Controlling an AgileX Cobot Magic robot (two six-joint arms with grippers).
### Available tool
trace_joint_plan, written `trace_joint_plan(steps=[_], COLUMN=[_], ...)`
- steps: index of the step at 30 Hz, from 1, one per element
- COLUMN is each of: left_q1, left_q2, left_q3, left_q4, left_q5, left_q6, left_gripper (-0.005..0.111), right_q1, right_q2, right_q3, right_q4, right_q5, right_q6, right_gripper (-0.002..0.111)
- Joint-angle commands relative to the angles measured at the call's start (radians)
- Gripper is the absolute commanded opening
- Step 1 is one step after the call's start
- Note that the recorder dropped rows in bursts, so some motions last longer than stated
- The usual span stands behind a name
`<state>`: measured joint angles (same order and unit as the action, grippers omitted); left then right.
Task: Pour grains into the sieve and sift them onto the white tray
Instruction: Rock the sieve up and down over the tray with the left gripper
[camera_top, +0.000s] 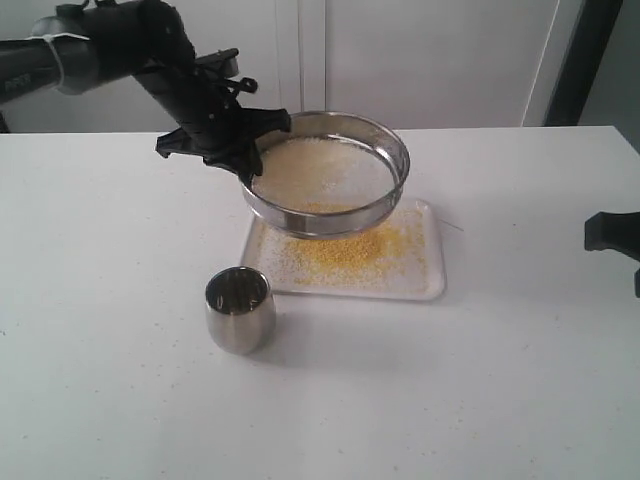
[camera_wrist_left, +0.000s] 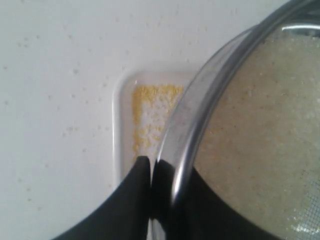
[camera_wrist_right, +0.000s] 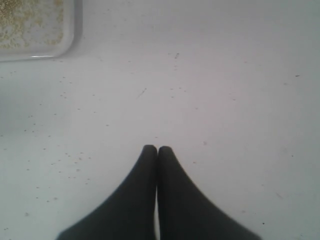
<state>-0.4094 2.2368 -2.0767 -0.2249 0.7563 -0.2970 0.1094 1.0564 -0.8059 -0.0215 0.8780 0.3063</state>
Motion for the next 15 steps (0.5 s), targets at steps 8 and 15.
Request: trace_joint_plan(steps=[8,15], left_q1=[0.043,-0.048], left_q2=[-0.060,-0.057], left_q3=[0.009,0.050], left_q4=[0.004,-0.002], left_q5=[0.048,-0.048], left_q6=[-0.021,-0.029], left_gripper=[0.000,0.000], right_q1=[-0.011,-0.011], right_q2=[-0.007,-0.007], right_q3=[0.004,0.004], right_q4=[-0.005,-0.005], right_q5=[-0.012,-0.012], right_q6=[0.004,0.004], right_gripper=[0.000,0.000])
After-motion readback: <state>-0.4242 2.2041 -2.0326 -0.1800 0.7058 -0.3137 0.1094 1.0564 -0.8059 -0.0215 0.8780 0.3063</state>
